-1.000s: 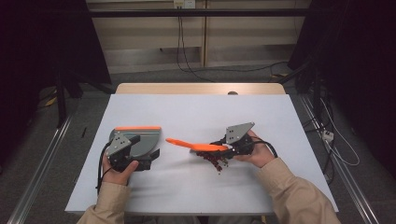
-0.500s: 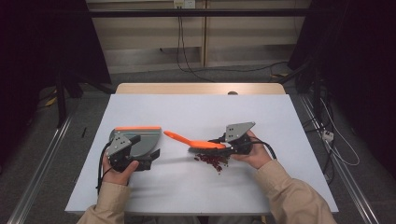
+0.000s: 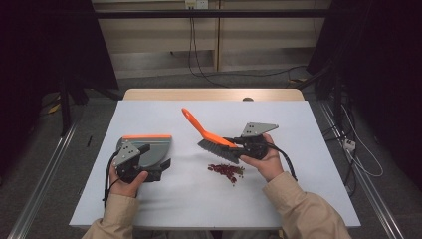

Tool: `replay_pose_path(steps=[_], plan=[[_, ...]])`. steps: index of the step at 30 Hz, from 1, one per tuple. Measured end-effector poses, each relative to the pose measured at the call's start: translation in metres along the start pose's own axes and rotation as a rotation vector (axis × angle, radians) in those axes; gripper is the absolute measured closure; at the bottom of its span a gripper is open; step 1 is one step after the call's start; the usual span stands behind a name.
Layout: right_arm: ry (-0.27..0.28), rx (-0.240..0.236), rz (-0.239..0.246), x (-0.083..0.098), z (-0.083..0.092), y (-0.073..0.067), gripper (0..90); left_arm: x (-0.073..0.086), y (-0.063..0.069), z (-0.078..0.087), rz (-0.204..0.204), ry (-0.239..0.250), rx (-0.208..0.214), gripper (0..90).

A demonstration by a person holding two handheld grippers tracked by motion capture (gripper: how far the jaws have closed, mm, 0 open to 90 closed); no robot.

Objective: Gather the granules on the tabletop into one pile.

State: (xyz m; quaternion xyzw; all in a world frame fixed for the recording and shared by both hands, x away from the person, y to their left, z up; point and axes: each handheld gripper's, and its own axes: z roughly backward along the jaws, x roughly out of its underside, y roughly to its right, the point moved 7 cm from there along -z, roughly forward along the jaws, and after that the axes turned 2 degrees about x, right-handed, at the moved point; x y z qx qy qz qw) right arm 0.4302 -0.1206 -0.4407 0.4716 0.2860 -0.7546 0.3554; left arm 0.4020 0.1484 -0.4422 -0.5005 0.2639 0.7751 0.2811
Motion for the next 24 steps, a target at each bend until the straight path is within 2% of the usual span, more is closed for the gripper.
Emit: replay_pose_path(steps=[5,8,9,14,16,20,24], plan=[[0.053,0.084,-0.153,-0.005,-0.015,-0.006,70.8,-0.001,0.000,0.001,-0.003,0.004,0.000,4.5],[0.070,0.108,-0.223,-0.006,-0.028,-0.014,70.8,-0.001,0.000,0.002,-0.005,0.005,0.000,4.5],[0.070,0.103,-0.242,-0.007,-0.032,-0.018,70.8,-0.001,0.000,0.002,-0.001,0.007,0.001,4.5],[0.058,0.132,-0.277,-0.007,-0.052,-0.032,70.8,-0.002,0.000,0.004,-0.004,0.011,-0.002,4.5],[0.057,0.144,-0.282,-0.006,-0.058,-0.033,70.8,-0.002,-0.001,0.005,-0.003,0.010,-0.001,4.5],[0.068,0.152,-0.348,-0.005,-0.068,-0.032,70.8,-0.002,-0.001,0.004,-0.005,0.010,-0.002,4.5],[0.075,0.171,-0.360,-0.006,-0.078,-0.036,70.8,-0.002,0.000,0.002,-0.005,0.006,0.000,4.5]])
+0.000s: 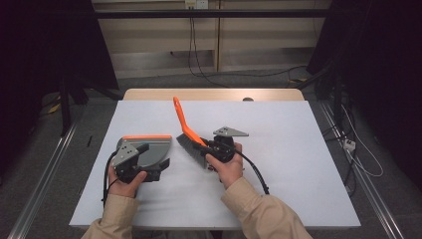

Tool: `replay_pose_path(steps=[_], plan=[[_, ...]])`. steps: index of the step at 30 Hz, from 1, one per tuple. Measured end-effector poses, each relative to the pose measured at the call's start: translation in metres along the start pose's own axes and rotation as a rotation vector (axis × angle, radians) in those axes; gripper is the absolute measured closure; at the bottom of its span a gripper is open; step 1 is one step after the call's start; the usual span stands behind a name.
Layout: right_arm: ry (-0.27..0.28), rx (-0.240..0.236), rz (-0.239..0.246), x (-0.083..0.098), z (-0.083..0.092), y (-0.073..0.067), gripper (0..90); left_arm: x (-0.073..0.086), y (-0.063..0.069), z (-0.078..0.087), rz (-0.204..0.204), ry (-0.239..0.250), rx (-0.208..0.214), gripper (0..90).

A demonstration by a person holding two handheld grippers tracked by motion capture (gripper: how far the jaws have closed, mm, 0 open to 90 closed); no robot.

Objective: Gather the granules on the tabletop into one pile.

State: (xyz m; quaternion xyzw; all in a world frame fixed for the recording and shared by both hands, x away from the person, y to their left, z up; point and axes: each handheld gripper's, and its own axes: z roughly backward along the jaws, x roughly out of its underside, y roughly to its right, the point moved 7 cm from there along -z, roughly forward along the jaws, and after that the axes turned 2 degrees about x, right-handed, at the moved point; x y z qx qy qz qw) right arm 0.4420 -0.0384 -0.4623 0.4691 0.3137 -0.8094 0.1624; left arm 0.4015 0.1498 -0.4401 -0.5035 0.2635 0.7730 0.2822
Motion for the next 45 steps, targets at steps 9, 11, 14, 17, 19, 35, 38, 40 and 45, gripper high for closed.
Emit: replay_pose_path(steps=[9,11,14,17,19,35,38,40,45], plan=[[-0.047,0.044,-0.070,0.011,-0.015,0.007,70.8,-0.001,0.000,0.001,-0.003,0.002,-0.005,4.5],[-0.057,0.059,-0.080,0.011,-0.011,0.010,70.8,-0.001,-0.001,0.002,-0.005,0.003,-0.007,4.5],[-0.079,0.086,-0.091,0.013,-0.005,0.015,70.9,-0.001,0.000,0.002,-0.007,0.005,-0.004,4.5],[-0.092,0.104,-0.093,0.014,0.003,0.018,70.9,-0.001,0.001,0.001,-0.011,0.000,-0.004,4.5],[-0.096,0.113,-0.096,0.016,0.007,0.020,70.9,-0.001,0.002,0.001,-0.012,-0.001,-0.002,4.5],[-0.094,0.166,-0.180,0.026,0.038,0.034,70.8,-0.001,0.006,-0.001,-0.033,-0.008,-0.002,4.5],[-0.093,0.169,-0.188,0.028,0.044,0.036,70.8,-0.001,0.006,-0.001,-0.033,-0.011,-0.002,4.5],[-0.092,0.172,-0.190,0.029,0.047,0.037,70.8,-0.001,0.006,-0.001,-0.034,-0.011,-0.002,4.5],[-0.100,0.175,-0.182,0.030,0.056,0.038,70.8,-0.001,0.007,-0.001,-0.042,-0.016,0.000,4.5]])
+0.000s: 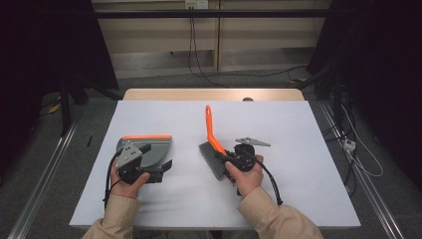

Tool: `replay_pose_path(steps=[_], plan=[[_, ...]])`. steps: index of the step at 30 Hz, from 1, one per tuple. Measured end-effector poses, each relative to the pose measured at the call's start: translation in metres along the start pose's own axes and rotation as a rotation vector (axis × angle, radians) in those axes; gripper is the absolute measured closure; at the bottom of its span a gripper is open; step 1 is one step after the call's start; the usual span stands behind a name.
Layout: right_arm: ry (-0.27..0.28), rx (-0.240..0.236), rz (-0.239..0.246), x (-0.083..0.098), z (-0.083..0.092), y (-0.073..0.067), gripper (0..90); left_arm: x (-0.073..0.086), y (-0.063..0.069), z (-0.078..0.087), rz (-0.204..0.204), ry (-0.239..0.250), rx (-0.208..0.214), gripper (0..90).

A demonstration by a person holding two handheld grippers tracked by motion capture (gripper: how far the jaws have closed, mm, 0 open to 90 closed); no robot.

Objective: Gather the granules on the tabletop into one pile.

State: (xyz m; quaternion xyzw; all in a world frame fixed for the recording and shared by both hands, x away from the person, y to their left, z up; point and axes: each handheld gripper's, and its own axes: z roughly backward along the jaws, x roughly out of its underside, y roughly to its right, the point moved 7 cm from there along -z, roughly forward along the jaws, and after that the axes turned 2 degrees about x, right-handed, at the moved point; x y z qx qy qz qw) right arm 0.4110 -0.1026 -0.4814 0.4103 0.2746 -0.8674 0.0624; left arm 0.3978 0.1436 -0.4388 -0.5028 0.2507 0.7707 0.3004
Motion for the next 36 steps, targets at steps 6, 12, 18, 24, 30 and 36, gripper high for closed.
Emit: replay_pose_path(steps=[6,12,18,24,30,36], plan=[[0.003,0.000,-0.004,0.003,0.008,0.004,70.8,0.000,0.001,0.000,0.001,0.003,0.000,4.5],[0.002,0.000,0.008,0.007,0.017,0.004,70.9,0.000,0.002,-0.001,-0.001,0.000,0.001,4.5],[0.003,-0.011,-0.007,0.009,0.023,0.005,70.9,-0.001,0.002,-0.001,-0.008,0.001,0.000,4.5],[0.024,-0.055,-0.009,-0.006,0.021,-0.005,71.0,-0.002,0.003,-0.002,-0.013,-0.001,0.001,4.5],[0.058,-0.069,0.009,-0.030,0.005,-0.008,71.0,-0.002,0.002,-0.002,-0.006,0.000,0.000,4.5],[0.074,-0.047,0.007,-0.046,-0.020,-0.002,71.0,-0.001,-0.001,-0.001,0.004,0.005,-0.001,4.5]])
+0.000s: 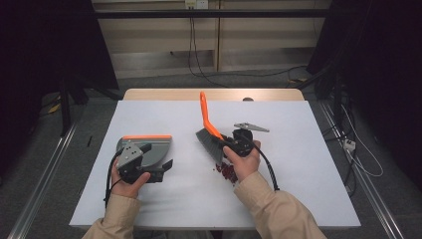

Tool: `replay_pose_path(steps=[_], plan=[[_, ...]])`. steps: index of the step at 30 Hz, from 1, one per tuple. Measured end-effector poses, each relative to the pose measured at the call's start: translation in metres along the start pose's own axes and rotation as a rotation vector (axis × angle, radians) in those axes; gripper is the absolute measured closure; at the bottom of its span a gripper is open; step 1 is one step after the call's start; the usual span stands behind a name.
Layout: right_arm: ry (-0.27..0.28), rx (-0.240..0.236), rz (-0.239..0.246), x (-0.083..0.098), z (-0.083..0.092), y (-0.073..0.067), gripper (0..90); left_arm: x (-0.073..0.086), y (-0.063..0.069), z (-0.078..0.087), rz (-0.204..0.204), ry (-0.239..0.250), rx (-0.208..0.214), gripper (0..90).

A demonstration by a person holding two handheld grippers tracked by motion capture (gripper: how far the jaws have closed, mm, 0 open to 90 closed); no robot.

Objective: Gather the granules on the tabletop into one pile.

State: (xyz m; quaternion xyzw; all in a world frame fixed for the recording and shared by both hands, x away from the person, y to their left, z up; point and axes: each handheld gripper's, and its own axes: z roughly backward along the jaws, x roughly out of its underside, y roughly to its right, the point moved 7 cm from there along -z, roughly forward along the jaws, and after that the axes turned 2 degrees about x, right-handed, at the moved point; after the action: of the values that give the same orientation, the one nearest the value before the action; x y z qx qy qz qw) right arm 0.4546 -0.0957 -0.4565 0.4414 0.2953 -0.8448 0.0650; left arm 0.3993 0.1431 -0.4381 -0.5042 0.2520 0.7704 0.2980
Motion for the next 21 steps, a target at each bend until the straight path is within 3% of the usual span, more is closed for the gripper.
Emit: replay_pose_path(steps=[5,10,15,21], plan=[[0.022,0.037,0.062,-0.011,-0.022,0.003,71.0,0.001,-0.001,-0.002,0.006,-0.002,0.004,4.5],[-0.002,0.058,0.123,-0.008,-0.037,0.001,71.0,0.001,-0.002,-0.002,0.005,-0.002,0.005,4.5],[-0.056,0.054,0.185,0.006,-0.035,-0.003,71.0,0.001,-0.003,0.000,0.006,-0.003,0.002,4.5],[-0.062,0.048,0.210,0.014,-0.020,-0.002,71.0,0.001,-0.001,0.000,0.003,-0.001,0.002,4.5]])
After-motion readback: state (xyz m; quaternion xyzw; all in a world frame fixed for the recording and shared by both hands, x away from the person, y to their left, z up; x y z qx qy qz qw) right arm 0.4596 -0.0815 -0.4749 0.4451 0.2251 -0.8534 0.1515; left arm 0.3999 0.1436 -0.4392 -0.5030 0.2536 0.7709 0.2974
